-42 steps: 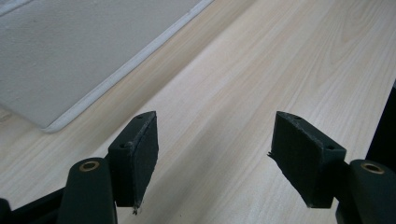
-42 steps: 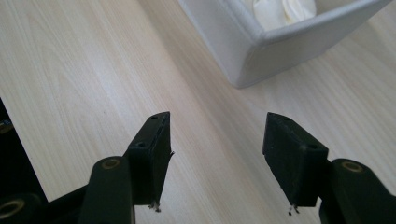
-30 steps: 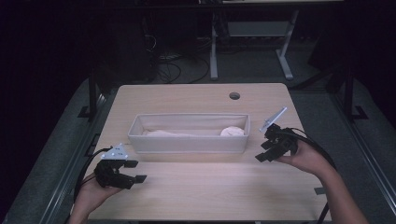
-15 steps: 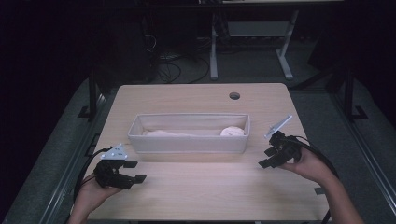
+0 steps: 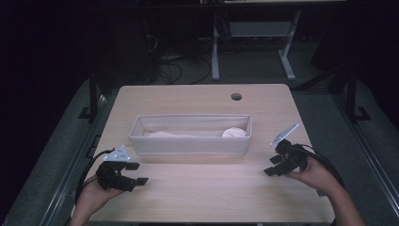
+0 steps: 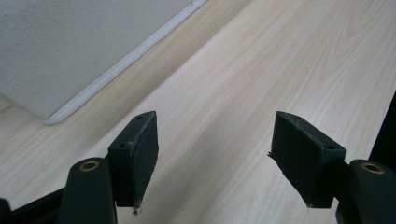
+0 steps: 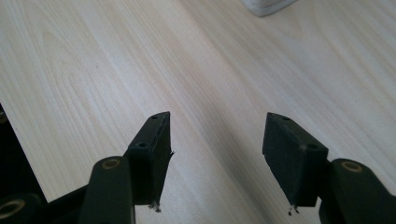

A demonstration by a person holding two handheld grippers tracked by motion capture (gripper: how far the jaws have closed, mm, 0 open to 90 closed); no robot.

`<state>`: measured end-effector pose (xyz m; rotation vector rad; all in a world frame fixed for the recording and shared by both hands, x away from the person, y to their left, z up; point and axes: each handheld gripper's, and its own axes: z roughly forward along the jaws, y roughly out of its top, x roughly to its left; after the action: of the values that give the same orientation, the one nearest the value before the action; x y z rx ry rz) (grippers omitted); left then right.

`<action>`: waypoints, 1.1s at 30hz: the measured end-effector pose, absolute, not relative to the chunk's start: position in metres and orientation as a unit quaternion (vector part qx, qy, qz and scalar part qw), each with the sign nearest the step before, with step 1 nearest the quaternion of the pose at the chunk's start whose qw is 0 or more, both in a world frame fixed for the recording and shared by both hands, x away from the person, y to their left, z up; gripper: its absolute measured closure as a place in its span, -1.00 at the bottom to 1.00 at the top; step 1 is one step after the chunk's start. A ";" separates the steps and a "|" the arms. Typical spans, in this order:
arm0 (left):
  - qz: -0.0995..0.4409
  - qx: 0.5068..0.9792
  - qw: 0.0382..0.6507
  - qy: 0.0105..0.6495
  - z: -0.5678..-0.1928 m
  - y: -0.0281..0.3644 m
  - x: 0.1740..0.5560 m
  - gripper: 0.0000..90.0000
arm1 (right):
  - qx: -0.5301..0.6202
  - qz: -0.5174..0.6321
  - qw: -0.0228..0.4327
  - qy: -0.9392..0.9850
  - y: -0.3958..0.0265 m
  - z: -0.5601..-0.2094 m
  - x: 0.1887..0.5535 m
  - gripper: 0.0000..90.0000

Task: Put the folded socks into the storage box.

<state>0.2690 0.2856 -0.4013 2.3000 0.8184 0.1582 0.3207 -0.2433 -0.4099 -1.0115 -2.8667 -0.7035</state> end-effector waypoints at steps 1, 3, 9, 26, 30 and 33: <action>0.061 0.885 0.340 0.314 -0.401 0.286 0.269 -0.29 | -0.324 -0.224 0.011 -0.919 -0.244 -0.411 0.320 -0.08; 0.063 0.884 0.341 0.313 -0.401 0.286 0.269 -0.29 | -0.324 -0.224 0.011 -0.919 -0.244 -0.412 0.318 -0.08; 0.064 0.884 0.340 0.314 -0.400 0.287 0.268 -0.29 | -0.328 -0.229 0.013 -0.917 -0.246 -0.416 0.314 -0.08; 0.069 0.882 0.340 0.319 -0.398 0.289 0.265 -0.29 | -0.328 -0.233 0.018 -0.915 -0.248 -0.427 0.303 -0.09; 0.069 0.883 0.339 0.317 -0.399 0.288 0.265 -0.29 | -0.332 -0.239 0.016 -0.912 -0.253 -0.428 0.299 -0.10; 0.069 0.884 0.336 0.317 -0.399 0.287 0.265 -0.29 | -0.335 -0.242 0.016 -0.911 -0.255 -0.429 0.296 -0.10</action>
<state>0.2653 0.2874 -0.3988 2.3058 0.8255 0.1801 0.2959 -0.2555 -0.4291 -1.0408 -2.8315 -0.7510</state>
